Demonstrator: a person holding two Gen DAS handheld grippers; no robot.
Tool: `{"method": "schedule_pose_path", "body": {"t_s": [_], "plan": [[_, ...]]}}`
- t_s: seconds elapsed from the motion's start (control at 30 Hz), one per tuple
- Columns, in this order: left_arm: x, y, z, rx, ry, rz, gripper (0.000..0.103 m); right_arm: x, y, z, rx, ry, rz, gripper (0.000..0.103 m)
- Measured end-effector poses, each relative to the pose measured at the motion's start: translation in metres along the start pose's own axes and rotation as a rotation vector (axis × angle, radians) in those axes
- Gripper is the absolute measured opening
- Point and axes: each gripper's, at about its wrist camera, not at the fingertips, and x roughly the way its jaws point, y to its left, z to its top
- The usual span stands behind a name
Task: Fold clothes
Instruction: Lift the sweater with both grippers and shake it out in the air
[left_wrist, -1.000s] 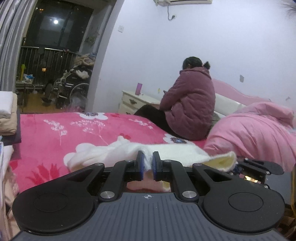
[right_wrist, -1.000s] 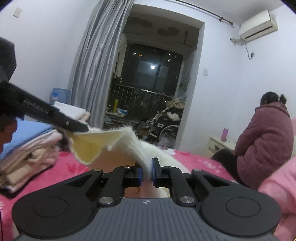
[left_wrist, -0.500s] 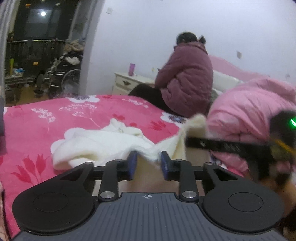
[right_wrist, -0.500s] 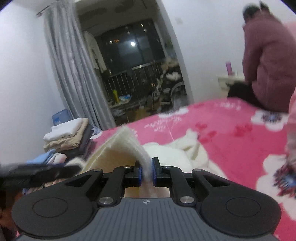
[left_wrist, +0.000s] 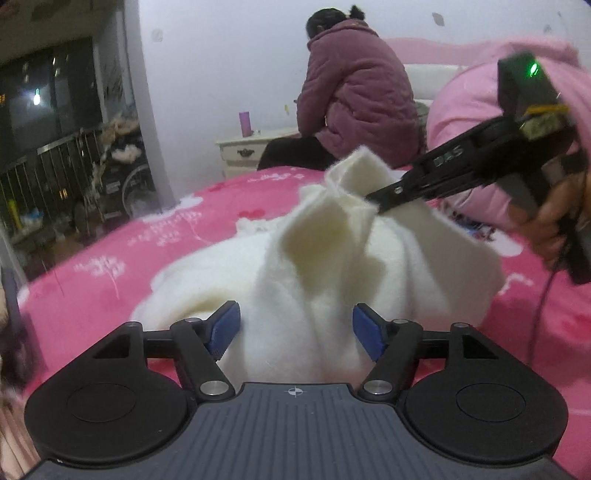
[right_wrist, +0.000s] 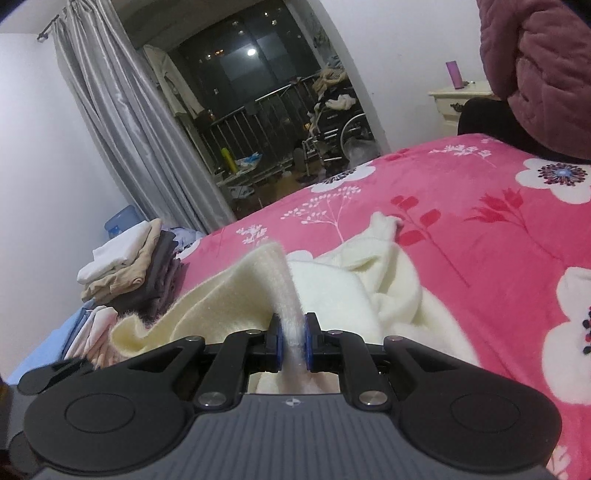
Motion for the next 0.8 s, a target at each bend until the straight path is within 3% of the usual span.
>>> {"method": "schedule_pose_path", "body": {"t_s": [0.13, 0.2, 0.27, 0.3, 0.33, 0.6, 0.7, 0.77, 0.8], "plan": [[0.019, 0.015, -0.003, -0.041, 0.046, -0.065, 0.068, -0.006, -0.001, -0.002, 0.013, 0.002, 0.022, 0.015], [0.027, 0.024, -0.005, -0.107, 0.079, -0.107, 0.051, -0.009, -0.003, -0.003, 0.017, 0.012, 0.042, 0.017], [0.033, 0.032, -0.006, -0.176, 0.102, -0.139, 0.044, -0.014, -0.003, -0.005, 0.01, 0.021, 0.061, 0.024], [0.032, 0.034, -0.006, -0.196, 0.101, -0.143, 0.036, -0.018, -0.003, -0.006, -0.003, 0.022, 0.067, 0.033], [0.031, 0.036, -0.005, -0.216, 0.099, -0.147, 0.034, -0.022, -0.002, -0.008, -0.019, 0.023, 0.07, 0.045], [0.028, 0.036, -0.002, -0.244, 0.097, -0.132, 0.027, -0.044, 0.018, -0.033, -0.224, 0.079, 0.075, 0.078], [0.03, 0.036, -0.003, -0.281, 0.091, -0.105, 0.026, -0.034, 0.035, -0.052, -0.377, 0.115, -0.013, 0.079], [0.028, 0.034, -0.004, -0.307, 0.083, -0.078, 0.024, -0.024, 0.045, -0.065, -0.478, 0.119, -0.122, 0.065], [0.024, 0.032, -0.002, -0.304, 0.069, -0.064, 0.021, -0.021, 0.048, -0.068, -0.497, 0.117, -0.153, 0.049]]}}
